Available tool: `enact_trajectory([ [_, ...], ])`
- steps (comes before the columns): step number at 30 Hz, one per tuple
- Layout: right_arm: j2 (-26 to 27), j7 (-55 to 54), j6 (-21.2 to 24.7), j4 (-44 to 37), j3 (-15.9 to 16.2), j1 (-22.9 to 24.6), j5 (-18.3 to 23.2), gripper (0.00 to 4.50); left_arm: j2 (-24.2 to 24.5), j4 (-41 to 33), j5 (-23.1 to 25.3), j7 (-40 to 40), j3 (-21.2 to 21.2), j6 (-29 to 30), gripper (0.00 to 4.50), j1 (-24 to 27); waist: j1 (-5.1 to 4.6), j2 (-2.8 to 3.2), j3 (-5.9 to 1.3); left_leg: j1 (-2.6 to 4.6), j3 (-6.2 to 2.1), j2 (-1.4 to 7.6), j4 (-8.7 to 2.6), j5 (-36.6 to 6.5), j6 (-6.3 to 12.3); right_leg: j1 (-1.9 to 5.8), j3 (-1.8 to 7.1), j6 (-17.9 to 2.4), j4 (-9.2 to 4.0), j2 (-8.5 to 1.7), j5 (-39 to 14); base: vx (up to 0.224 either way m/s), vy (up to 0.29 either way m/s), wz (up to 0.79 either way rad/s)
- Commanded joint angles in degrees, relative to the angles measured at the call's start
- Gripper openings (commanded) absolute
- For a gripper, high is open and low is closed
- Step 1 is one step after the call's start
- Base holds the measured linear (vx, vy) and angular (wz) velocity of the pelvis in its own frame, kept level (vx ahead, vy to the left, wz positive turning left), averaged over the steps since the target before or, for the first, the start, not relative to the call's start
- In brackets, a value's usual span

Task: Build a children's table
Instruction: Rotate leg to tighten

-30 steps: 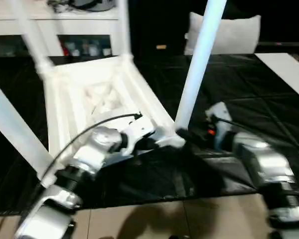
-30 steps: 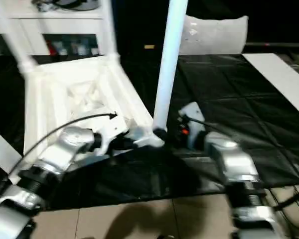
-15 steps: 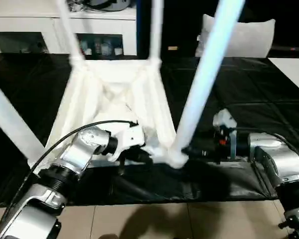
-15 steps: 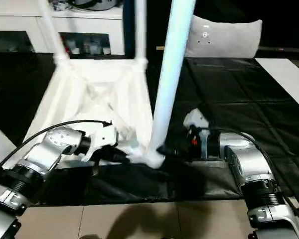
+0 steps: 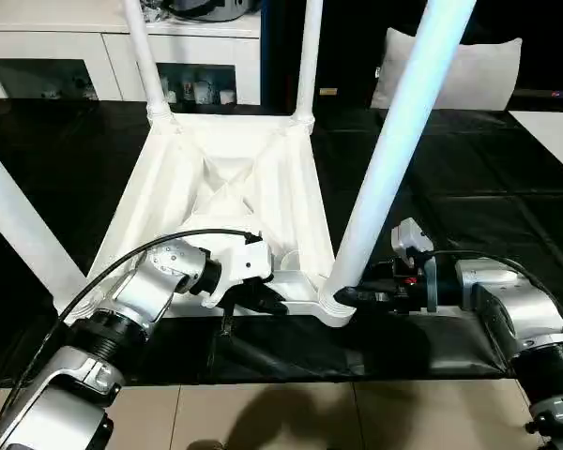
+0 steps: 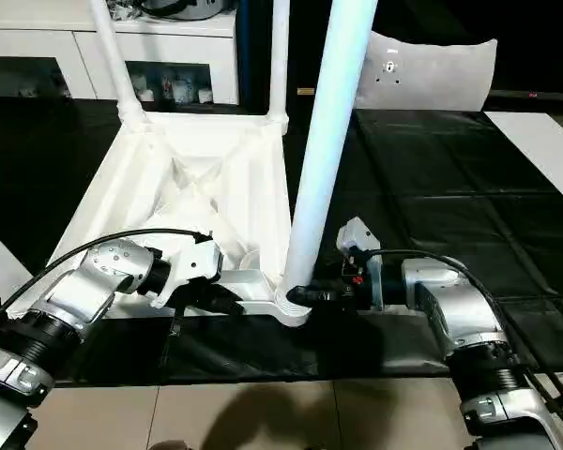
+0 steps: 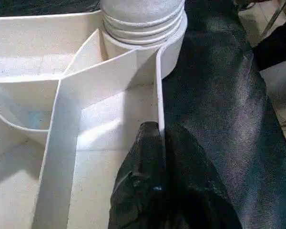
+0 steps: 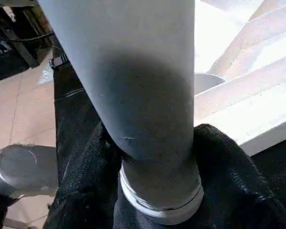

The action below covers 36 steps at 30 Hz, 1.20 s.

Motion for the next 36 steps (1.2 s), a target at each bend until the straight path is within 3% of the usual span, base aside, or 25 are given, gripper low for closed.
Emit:
enact_trajectory([
  [1,0.28,1.23,2.38,-2.46,-0.03,1.25,2.61,2.06,-1.16,-1.7,-0.73,-1.45,-1.18,0.39,0.0,0.52,-0.18,-0.44,-3.81,-0.13,0.81,1.29,-3.47,-8.66,3.51,3.63,2.71,-9.41,-2.76,-2.93,-17.68,0.0,0.0,0.0],
  [5,1.17,-0.23,3.32,-3.98,-0.22,2.06,3.44,2.03,-2.14,-3.1,-1.85,-0.15,-0.34,3.73,0.0,1.12,-0.03,-0.53,-3.7,-0.16,0.83,1.26,-3.53,-9.1,3.33,3.64,2.69,-8.98,-2.91,-3.01,-19.19,0.0,0.0,0.0],
  [8,3.92,-6.41,5.08,-3.91,-1.08,1.68,2.55,2.01,-4.77,-2.65,-1.7,5.67,1.4,7.01,0.0,0.81,-0.33,-0.58,-3.47,-0.05,0.82,1.05,-3.61,-10.44,2.7,3.46,2.61,-7.75,-3.46,-2.98,-22.56,0.0,0.0,0.0],
  [11,10.0,-23.92,6.05,0.59,-3.05,-1.56,-3.33,2.01,-9.36,0.55,0.25,17.16,3.95,10.38,0.0,-0.99,-1.01,-0.53,-3.23,0.09,0.73,0.63,-3.61,-12.39,1.44,3.14,2.23,-5.46,-4.33,-2.97,-28.51,-0.017,0.002,-0.02],
  [12,11.35,-28.23,5.98,1.7,-3.63,-2.4,-4.78,2.01,-10.39,1.14,0.33,19.3,4.66,11.26,0.0,-1.35,-1.82,-0.7,-3.02,-0.19,0.49,0.21,-3.55,-13.83,0.03,3.19,1.62,-3.37,-4.79,-2.84,-32.93,-0.05,0.005,-0.06],
  [14,15.16,-37.29,9.16,3.74,-6.7,-4.5,-4.77,2.01,-12.7,2.1,0.66,24.43,6.09,14.07,0.0,-2.25,-3.48,-0.53,-3.07,-0.06,0.14,-0.07,-3.2,-17.03,-0.07,3.08,0.74,-0.64,-6.03,-2.86,-36.84,-0.026,0.009,-0.05],
  [15,17.91,-43.1,10.24,5.09,-8.39,-5.73,-4.79,2.01,-14.83,2.8,0.73,29.04,7.47,16.53,0.0,-3.04,-3.92,-0.56,-3.08,0.13,0.19,-0.14,-3.06,-17.53,0.19,2.87,0.65,-0.61,-6.22,-2.82,-37.0,0.0,0.0,0.0],
  [17,19.19,-44.52,8.98,5.92,-8.43,-6.05,-4.74,2.01,-16.01,3.02,1.12,31.27,8.0,17.47,0.0,-3.45,-5.04,-0.54,-3.16,0.1,0.1,-0.39,-2.76,-18.26,0.91,2.69,0.17,-0.14,-6.6,-2.64,-37.3,0.0,0.0,0.0],
  [19,20.73,-44.98,5.64,7.22,-8.08,-6.4,-4.69,2.01,-16.9,3.49,1.93,32.27,7.5,17.42,0.0,-3.87,-5.08,-0.44,-3.31,0.1,0.09,-0.22,-2.91,-17.87,1.99,2.71,0.39,-0.49,-6.55,-2.71,-35.5,0.0,0.0,0.0],
  [20,21.4,-45.0,4.7,7.6,-7.92,-6.56,-4.95,2.33,-17.26,3.71,2.42,32.54,7.24,17.17,0.0,-4.03,-5.1,-0.67,-3.36,-0.17,0.08,-0.01,-3.15,-17.31,2.44,2.82,0.64,-1.14,-6.21,-2.74,-33.66,0.0,0.0,0.0],
  [27,21.16,-44.39,4.58,6.98,-8.39,-6.54,-5.41,2.99,-16.46,3.4,3.0,30.74,5.88,14.2,0.0,-3.54,-4.7,-0.54,-3.36,-0.28,0.27,0.32,-3.49,-15.37,3.19,2.98,1.5,-3.7,-5.34,-2.84,-29.47,0.0,0.0,0.0],
  [30,18.1,-40.88,2.85,6.86,-8.05,-6.2,-5.33,3.2,-15.35,3.25,3.08,29.62,5.05,13.02,0.0,-3.21,-4.29,-0.6,-3.48,-0.38,0.35,0.34,-3.48,-14.22,3.38,3.24,1.63,-3.99,-5.1,-2.87,-28.44,0.0,0.0,0.0],
  [33,11.79,-31.6,-1.18,6.4,-6.72,-4.72,-5.8,3.46,-12.18,2.64,3.48,23.95,3.29,9.73,0.0,-2.3,-3.81,-0.6,-3.63,-0.45,0.56,0.54,-3.39,-12.34,4.32,3.39,2.02,-5.03,-4.62,-2.85,-24.83,0.0,0.0,0.0],
  [36,8.37,-25.85,-2.88,5.7,-6.53,-3.67,-5.3,3.77,-10.09,1.82,3.79,19.3,1.69,7.02,0.0,-1.45,-2.99,-0.63,-3.88,-0.57,0.65,0.69,-3.29,-9.57,5.04,3.61,2.27,-7.59,-3.64,-2.84,-19.36,0.0,0.0,0.0],
])
